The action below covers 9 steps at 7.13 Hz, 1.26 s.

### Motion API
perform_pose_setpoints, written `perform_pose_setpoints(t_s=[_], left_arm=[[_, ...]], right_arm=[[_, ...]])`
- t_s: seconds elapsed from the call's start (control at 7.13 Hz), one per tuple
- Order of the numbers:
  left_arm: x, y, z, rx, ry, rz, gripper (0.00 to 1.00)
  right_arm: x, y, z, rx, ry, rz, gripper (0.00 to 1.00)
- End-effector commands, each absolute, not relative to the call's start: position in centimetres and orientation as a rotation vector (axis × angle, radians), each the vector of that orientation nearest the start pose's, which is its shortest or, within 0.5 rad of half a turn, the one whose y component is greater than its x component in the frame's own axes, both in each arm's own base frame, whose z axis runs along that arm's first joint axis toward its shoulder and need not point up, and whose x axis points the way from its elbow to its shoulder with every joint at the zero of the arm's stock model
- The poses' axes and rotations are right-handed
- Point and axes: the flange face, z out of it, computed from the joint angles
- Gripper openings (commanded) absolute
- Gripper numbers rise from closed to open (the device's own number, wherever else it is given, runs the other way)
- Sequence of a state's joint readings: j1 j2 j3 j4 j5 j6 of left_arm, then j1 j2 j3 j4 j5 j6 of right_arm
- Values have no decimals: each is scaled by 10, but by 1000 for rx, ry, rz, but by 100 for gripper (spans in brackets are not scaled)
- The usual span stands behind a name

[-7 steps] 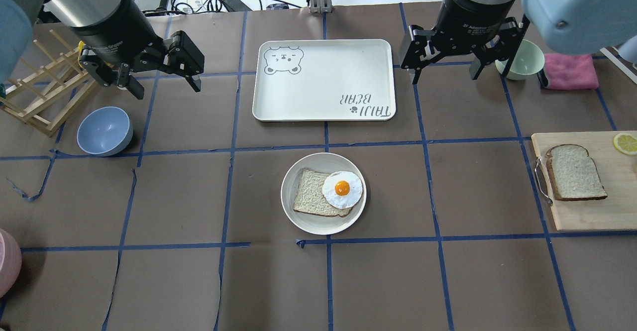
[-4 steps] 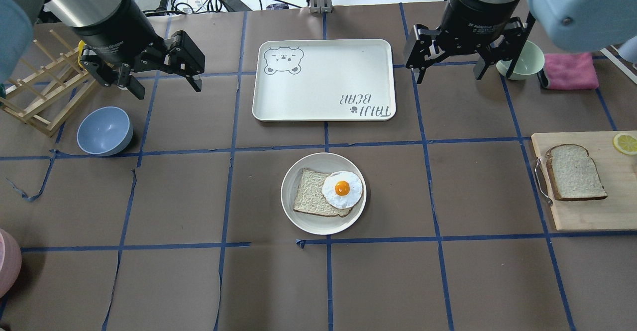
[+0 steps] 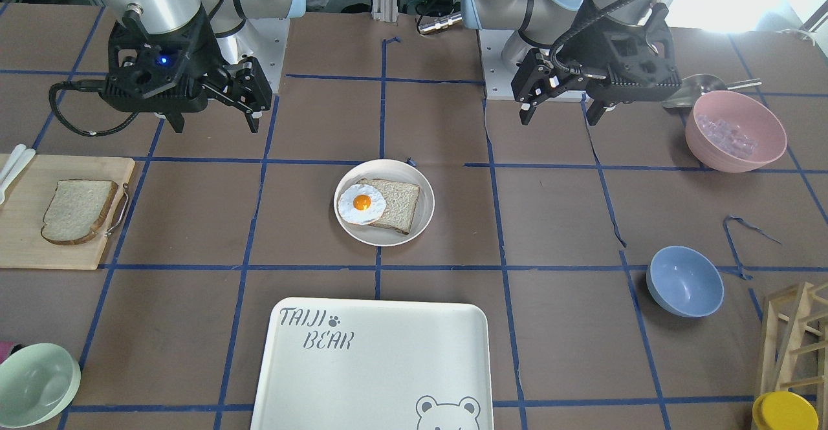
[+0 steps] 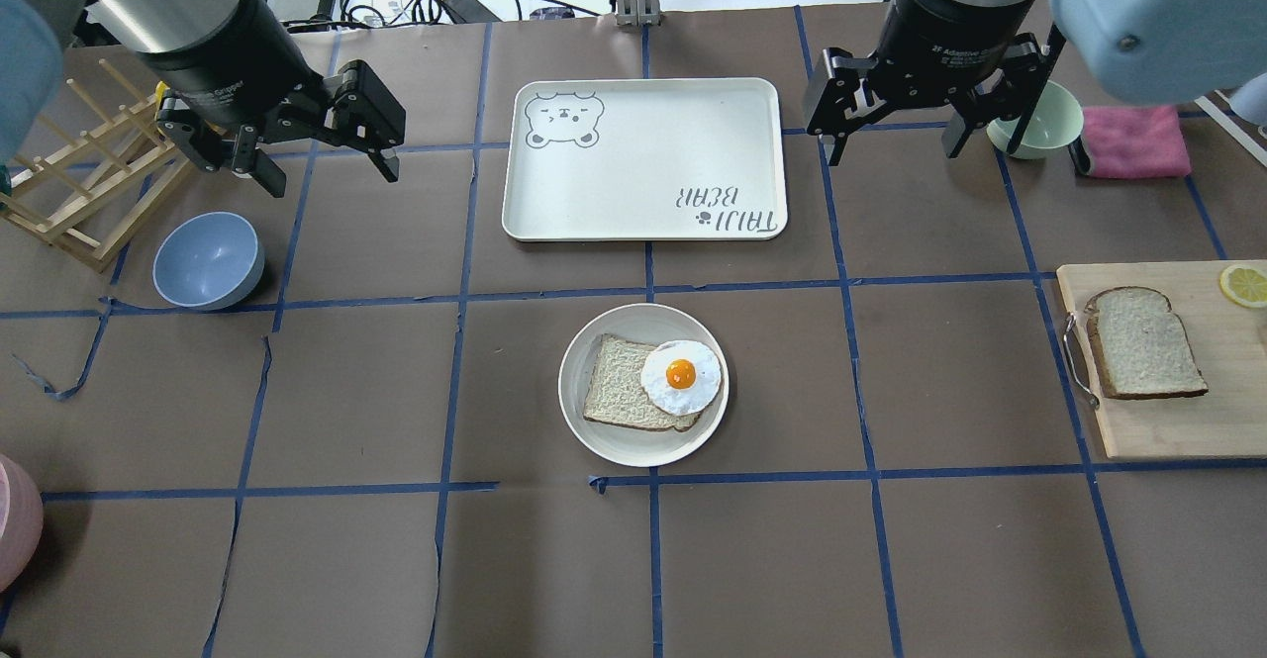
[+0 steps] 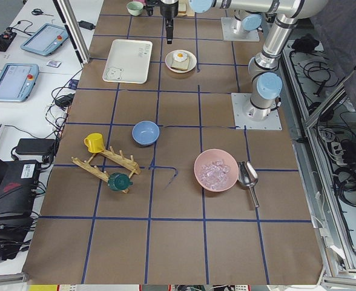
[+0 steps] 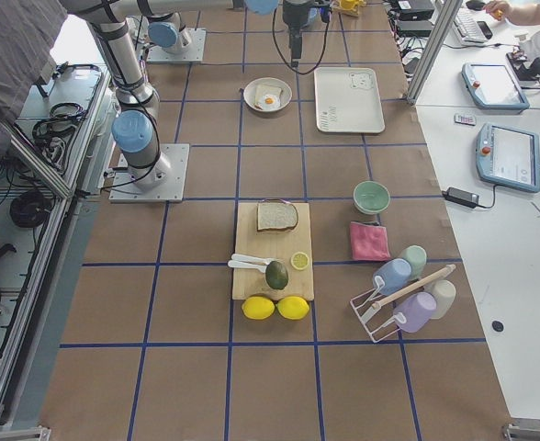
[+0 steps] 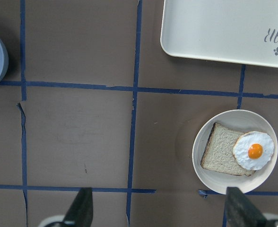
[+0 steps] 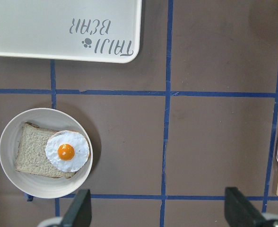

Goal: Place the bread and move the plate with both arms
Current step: 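Move the right gripper to the bread slice on the wooden board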

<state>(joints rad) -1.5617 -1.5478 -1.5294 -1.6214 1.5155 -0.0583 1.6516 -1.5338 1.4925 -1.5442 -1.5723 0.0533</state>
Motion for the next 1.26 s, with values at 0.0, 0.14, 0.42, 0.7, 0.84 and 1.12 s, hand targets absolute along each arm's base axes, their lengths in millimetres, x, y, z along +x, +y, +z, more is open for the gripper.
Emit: perform_pose_setpoints(t_s=[0.0,0.14,0.42,0.7,0.84,1.12], left_arm=[[-135,-484,515,-105,3197,-20,100],[-134,-484,515,-107,3195,-20,100],[-134,-484,515,-107,3195,-20,100],[-134,-484,515,-107,3195,-20,100],[-134,-484,515,-107,3195,-20,100],[-134,-483,515,-107,3194,-22,100]], right_arm=[[159,-503,505,-3,3143,-36,100],[116,-515,498,71,3133,9,100],[5,-520,442,114,3077,133,100],[-102,-503,378,106,2941,102,100],[-152,-496,349,50,2939,68,100],[-222,-493,298,36,2924,52,100]])
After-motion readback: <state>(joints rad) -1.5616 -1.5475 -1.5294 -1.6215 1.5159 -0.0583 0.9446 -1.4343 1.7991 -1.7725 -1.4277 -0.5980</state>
